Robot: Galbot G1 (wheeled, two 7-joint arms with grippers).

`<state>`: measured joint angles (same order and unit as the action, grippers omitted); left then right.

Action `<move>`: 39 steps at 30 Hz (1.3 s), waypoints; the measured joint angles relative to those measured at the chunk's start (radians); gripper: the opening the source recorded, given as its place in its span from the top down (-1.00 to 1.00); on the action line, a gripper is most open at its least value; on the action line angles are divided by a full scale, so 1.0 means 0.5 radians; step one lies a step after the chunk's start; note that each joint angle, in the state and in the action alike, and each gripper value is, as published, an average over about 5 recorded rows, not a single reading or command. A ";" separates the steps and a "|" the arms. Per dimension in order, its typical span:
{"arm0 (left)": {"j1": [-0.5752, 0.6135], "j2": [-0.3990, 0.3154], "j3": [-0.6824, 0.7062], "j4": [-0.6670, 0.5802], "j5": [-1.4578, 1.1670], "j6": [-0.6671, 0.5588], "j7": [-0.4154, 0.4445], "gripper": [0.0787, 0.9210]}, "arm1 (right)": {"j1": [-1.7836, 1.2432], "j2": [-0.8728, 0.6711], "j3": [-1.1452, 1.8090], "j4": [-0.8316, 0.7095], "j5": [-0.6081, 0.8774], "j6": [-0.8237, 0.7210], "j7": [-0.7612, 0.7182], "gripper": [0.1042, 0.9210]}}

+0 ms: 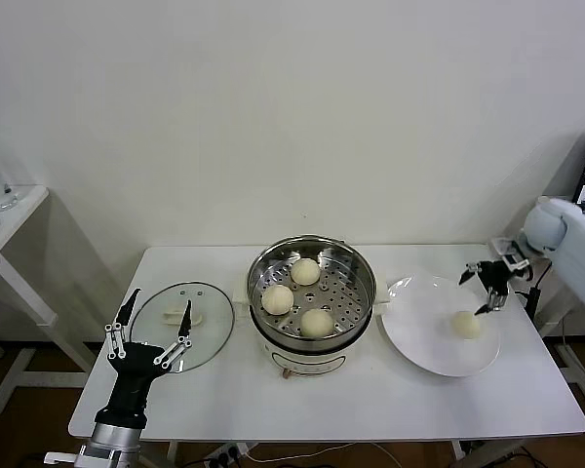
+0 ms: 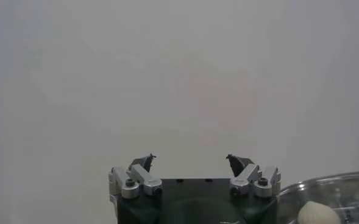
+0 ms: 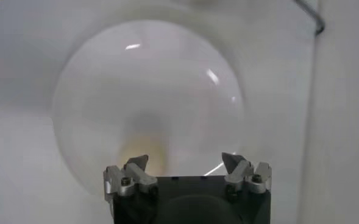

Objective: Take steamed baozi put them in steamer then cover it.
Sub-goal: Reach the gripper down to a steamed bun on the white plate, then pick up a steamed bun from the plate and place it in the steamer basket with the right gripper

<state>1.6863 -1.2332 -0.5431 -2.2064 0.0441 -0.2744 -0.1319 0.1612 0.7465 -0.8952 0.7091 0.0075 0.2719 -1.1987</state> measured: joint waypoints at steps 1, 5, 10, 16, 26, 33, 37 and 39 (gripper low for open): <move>0.001 0.000 -0.001 0.001 0.000 -0.001 0.001 -0.77 | -0.023 0.009 0.014 -0.018 -0.008 -0.002 0.002 -0.76; -0.001 -0.004 0.005 0.008 0.001 -0.002 0.002 -0.77 | -0.095 0.041 0.061 -0.076 -0.031 -0.011 0.014 -0.76; -0.001 -0.004 0.010 0.009 0.002 -0.001 0.002 -0.77 | -0.144 0.075 0.092 -0.131 -0.058 -0.020 0.024 -0.76; 0.001 -0.004 0.006 0.013 0.002 -0.006 0.001 -0.77 | -0.179 0.108 0.113 -0.177 -0.099 -0.026 0.024 -0.74; -0.007 -0.006 0.009 0.017 0.002 -0.008 -0.004 -0.77 | -0.189 0.142 0.123 -0.209 -0.135 -0.031 0.024 -0.34; -0.013 0.000 0.011 0.013 0.001 -0.009 -0.008 -0.77 | -0.098 0.119 0.057 -0.161 -0.104 -0.047 -0.021 -0.30; -0.020 0.008 0.023 0.012 0.001 -0.009 -0.010 -0.77 | 0.037 0.102 -0.041 -0.067 -0.035 -0.088 -0.079 -0.30; -0.026 0.011 0.030 0.015 0.001 -0.010 -0.011 -0.77 | 0.134 0.103 -0.115 0.008 0.023 -0.123 -0.113 -0.30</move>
<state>1.6732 -1.2279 -0.5282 -2.1989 0.0446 -0.2792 -0.1372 0.2281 0.7978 -0.9526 0.7130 0.0188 0.2103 -1.2554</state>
